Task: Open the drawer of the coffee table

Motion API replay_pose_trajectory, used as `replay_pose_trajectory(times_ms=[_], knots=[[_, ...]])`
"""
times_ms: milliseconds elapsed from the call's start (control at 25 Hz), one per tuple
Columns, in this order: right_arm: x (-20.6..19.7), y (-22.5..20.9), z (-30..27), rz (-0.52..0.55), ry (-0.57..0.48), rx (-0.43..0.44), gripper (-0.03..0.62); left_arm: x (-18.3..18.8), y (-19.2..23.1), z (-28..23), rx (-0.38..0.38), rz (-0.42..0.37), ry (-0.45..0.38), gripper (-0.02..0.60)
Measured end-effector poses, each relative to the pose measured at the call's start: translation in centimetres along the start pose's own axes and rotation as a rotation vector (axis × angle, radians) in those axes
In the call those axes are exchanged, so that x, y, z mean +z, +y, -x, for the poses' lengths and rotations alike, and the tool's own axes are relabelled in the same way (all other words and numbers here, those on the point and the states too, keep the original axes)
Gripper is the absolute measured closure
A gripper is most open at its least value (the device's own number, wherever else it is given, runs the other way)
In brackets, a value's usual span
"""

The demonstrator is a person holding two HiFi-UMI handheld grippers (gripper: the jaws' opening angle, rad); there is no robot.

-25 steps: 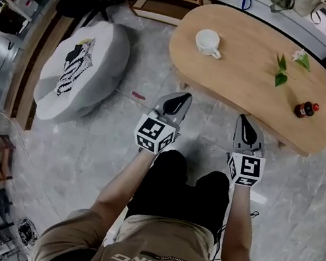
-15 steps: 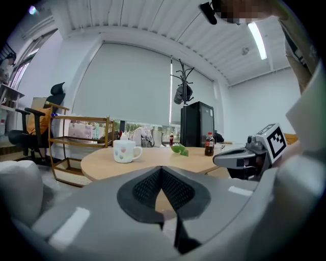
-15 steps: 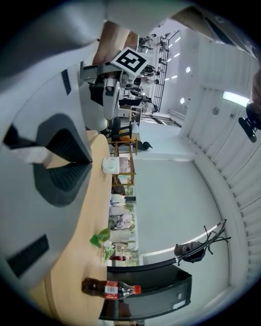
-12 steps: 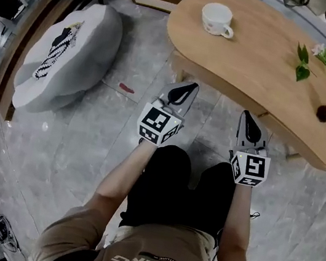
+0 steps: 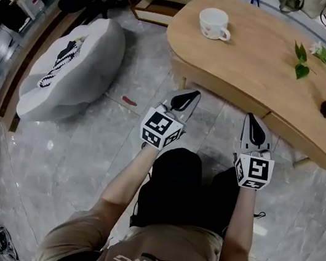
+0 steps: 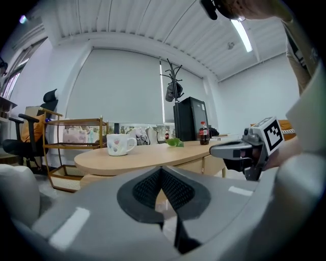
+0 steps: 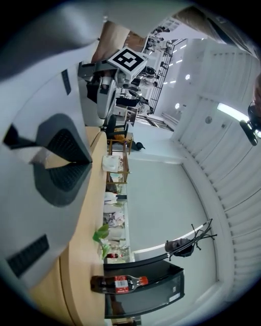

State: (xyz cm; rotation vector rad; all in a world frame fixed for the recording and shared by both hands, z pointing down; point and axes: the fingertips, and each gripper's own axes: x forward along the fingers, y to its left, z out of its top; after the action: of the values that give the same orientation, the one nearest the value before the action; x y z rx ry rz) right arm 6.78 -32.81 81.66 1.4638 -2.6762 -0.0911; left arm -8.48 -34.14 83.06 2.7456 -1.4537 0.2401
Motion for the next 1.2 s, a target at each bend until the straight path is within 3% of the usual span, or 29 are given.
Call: replay_pose_trajectory(times_ms=[160,240,360,440,520,720,920,960,1080,1200], knots=[[1.1,-0.1,0.5,0.019,-0.019,-0.023,0.589,-0.5,0.5,0.0,-0.007,0.075,-0.013,0.575],[1.3,0.4,0.6,0.029,-0.016,-0.024,0.589,-1.2,1.2,-0.1,0.0,0.191,-0.02,0.575],[1.0,0.7,0.8,0.007,-0.014,-0.023,0.589,-3.4,2.7,-1.0,-0.006,0.538,-0.048,0.575],[0.7,0.7,1.0,-0.011,-0.014,-0.027,0.589,-5.2,3.7,-1.7,-0.02,0.821,-0.111,0.575],[0.5,0.8,1.2,-0.011,-0.011,-0.028,0.589,-6.8,4.6,-2.4,-0.028,1.057,-0.199,0.575],[-0.2,0.9,1.4,0.027,0.008,-0.026,0.589,-10.8,6.9,-3.4,0.019,1.428,-0.425,0.575],[-0.6,0.9,1.6,0.022,0.011,-0.024,0.589,-12.0,7.2,-4.2,-0.004,1.428,-0.483,0.57],[-0.7,0.9,1.6,0.021,0.012,-0.019,0.59,-11.9,7.3,-4.4,-0.022,1.421,-0.504,0.551],[-0.9,0.8,1.6,0.052,0.023,-0.006,0.589,-12.3,7.9,-5.1,-0.042,1.425,-0.57,0.385],[-1.0,0.4,1.8,0.061,0.025,-0.01,0.589,-13.6,8.6,-6.1,-0.023,1.457,-0.622,0.344]])
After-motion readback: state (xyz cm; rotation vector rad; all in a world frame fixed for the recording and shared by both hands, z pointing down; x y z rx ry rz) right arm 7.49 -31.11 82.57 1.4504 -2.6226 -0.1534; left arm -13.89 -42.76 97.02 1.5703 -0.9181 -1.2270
